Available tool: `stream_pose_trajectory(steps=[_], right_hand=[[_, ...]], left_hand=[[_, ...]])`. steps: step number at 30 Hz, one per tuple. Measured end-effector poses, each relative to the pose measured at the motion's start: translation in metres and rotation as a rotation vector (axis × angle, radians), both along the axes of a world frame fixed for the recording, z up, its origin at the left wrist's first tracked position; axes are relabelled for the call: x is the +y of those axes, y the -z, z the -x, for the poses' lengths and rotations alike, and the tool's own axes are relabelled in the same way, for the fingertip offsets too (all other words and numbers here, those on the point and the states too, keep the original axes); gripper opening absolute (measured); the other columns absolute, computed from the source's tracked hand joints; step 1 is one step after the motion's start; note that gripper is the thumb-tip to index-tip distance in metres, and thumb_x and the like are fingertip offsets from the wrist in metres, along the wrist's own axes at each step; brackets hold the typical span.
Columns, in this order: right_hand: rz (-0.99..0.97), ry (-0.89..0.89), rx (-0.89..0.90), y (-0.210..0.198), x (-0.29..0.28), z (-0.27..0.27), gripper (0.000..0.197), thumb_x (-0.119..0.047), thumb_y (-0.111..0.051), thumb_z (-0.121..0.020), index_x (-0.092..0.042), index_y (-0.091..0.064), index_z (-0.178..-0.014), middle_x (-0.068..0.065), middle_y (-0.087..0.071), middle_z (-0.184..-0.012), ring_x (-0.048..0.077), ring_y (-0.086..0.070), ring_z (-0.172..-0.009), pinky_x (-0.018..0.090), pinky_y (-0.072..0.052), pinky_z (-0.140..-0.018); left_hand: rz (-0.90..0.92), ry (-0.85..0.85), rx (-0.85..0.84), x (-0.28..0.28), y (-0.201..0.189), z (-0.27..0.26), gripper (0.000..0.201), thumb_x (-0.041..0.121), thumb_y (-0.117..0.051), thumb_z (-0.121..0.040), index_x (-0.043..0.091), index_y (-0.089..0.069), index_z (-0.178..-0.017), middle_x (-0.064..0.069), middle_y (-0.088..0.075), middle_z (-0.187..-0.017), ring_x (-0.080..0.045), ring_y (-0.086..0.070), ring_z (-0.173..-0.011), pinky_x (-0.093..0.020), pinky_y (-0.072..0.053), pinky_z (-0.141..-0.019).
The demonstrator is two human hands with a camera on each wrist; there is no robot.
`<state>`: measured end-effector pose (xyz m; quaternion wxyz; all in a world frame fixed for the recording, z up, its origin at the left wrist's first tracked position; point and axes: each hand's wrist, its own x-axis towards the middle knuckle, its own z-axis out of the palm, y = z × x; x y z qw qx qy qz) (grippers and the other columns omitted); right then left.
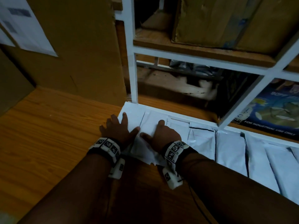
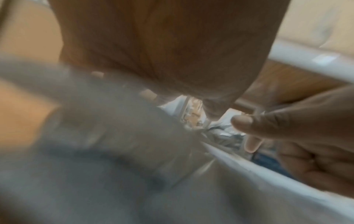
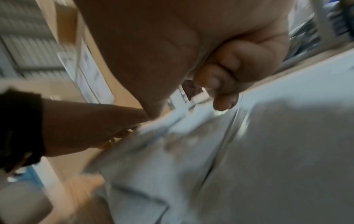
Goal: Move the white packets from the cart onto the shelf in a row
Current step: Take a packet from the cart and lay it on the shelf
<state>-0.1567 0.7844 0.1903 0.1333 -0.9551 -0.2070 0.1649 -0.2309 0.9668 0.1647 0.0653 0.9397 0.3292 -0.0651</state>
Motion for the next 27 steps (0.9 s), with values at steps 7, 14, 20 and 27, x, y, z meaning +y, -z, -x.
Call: stream_pose_trajectory(steps=[7,14,20,27], right_hand=[[-0.033,0.039,-0.071,-0.039,-0.088,-0.013,0.083,-0.078,-0.043,-0.092,-0.016,-0.038,-0.147,0.012,-0.068,-0.127,0.034,-0.067,-0.113,0.041,-0.049,-0.081],[-0.068,0.185,-0.069,-0.072,-0.249,-0.034,0.064,-0.068,-0.045,-0.096,-0.017,-0.053,-0.134,0.008,-0.068,-0.128,0.031,-0.065,-0.116,0.04,-0.054,-0.089],[-0.084,0.396,-0.081,-0.083,-0.423,-0.039,0.062,-0.064,-0.047,-0.098,-0.016,-0.056,-0.137,0.007,-0.067,-0.131,0.029,-0.063,-0.12,0.038,-0.053,-0.092],[-0.078,0.62,-0.034,-0.056,-0.632,-0.018,0.047,-0.059,-0.051,-0.094,-0.017,-0.063,-0.112,0.011,-0.068,-0.128,0.034,-0.066,-0.113,0.037,-0.051,-0.086]], left_hand=[[-0.071,0.178,-0.192,-0.077,-0.068,0.001,0.082,0.083,-0.031,-0.078,0.019,-0.059,-0.121,-0.017,-0.055,-0.126,-0.038,-0.055,-0.114,-0.051,-0.048,-0.098],[0.032,0.417,-0.229,-0.236,-0.112,-0.037,0.066,0.07,-0.038,-0.088,0.021,-0.062,-0.124,-0.004,-0.066,-0.118,-0.027,-0.063,-0.111,-0.039,-0.053,-0.092],[0.049,0.677,-0.198,-0.394,-0.136,-0.076,0.054,0.067,-0.045,-0.092,0.024,-0.065,-0.119,0.001,-0.07,-0.115,-0.023,-0.064,-0.107,-0.038,-0.054,-0.089],[0.082,0.946,-0.095,-0.606,-0.138,-0.105,0.054,0.064,-0.05,-0.094,0.022,-0.065,-0.124,-0.001,-0.072,-0.114,-0.023,-0.064,-0.11,-0.034,-0.052,-0.09]])
